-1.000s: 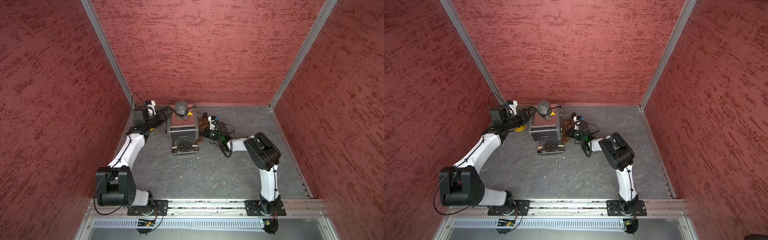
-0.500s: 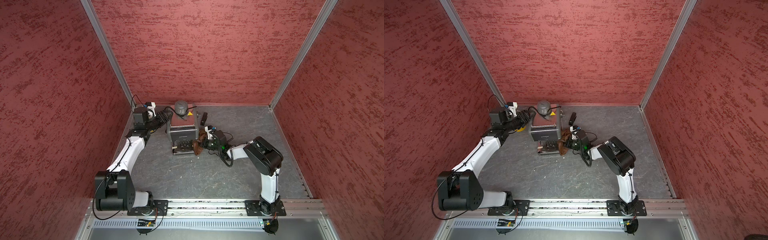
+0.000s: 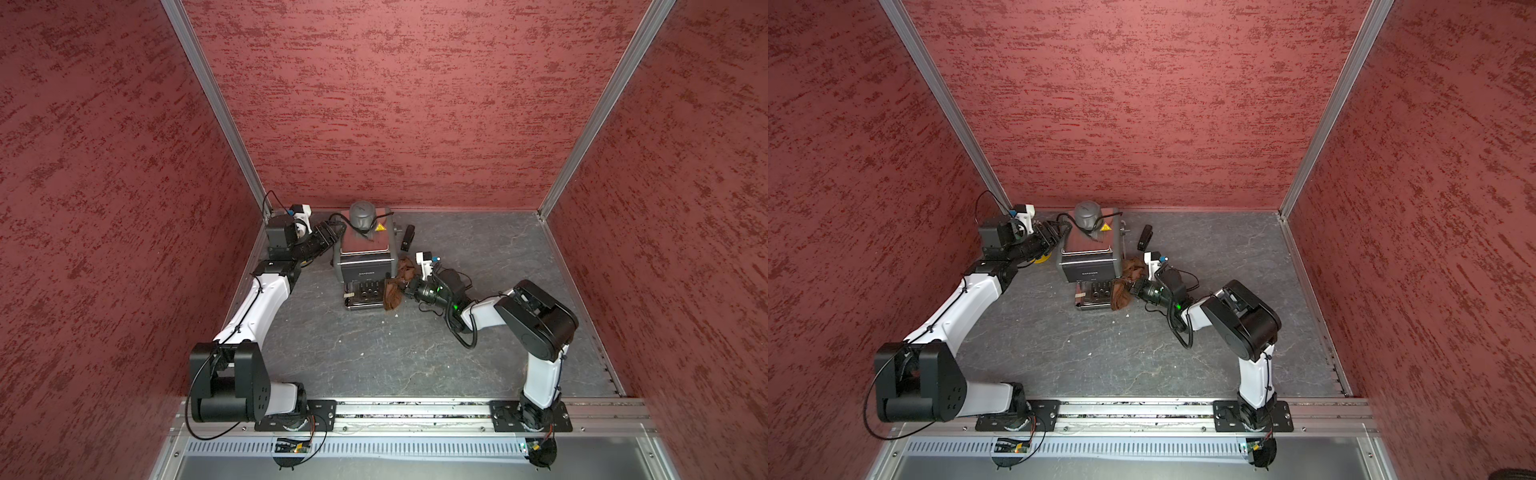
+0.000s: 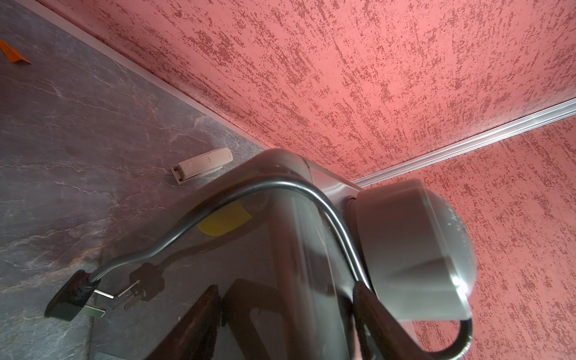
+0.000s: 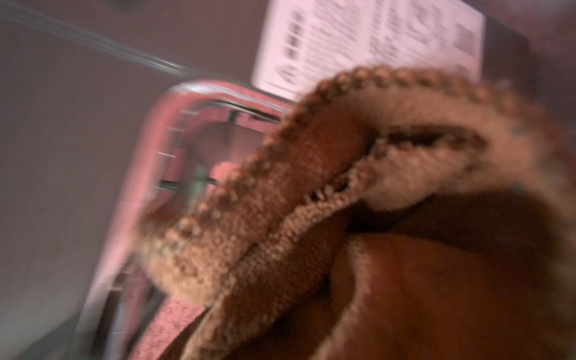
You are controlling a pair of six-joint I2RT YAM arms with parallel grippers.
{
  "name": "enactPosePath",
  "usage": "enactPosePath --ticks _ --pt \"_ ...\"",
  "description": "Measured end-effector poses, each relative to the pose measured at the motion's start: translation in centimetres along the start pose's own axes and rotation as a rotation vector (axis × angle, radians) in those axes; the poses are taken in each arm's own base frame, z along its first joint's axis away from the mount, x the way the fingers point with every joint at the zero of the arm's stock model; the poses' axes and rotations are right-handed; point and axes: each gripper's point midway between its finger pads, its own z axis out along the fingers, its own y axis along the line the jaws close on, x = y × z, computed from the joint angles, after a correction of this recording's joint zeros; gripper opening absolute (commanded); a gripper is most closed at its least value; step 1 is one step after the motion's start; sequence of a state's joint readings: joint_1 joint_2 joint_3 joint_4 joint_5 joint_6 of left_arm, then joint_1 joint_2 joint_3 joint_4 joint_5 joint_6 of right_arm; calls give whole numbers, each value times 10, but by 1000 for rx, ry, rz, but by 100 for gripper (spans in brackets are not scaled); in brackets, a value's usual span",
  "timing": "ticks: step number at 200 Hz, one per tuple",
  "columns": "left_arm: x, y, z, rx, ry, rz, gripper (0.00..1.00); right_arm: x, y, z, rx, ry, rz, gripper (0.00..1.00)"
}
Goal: Wipe the surface of a coffee machine
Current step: Wipe the dirt from the surface of the coffee machine.
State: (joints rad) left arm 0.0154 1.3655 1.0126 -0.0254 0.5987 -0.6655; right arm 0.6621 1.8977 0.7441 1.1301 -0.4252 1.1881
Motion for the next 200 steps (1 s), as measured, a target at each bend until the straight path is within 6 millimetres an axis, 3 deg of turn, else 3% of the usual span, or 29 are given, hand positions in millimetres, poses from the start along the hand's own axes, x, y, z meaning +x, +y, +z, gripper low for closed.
enactPosePath --ticks 41,113,159,200 --pt "2 0 -2 -2 4 -3 67 -5 24 -2 -89 -23 43 0" --pt "5 -1 -4 0 6 -2 67 18 22 16 -156 17 131 0" --pt "5 -1 -4 0 6 -2 67 23 31 27 -199 10 147 0" --pt "6 -1 -4 1 7 -2 67 26 27 35 -218 -9 171 0"
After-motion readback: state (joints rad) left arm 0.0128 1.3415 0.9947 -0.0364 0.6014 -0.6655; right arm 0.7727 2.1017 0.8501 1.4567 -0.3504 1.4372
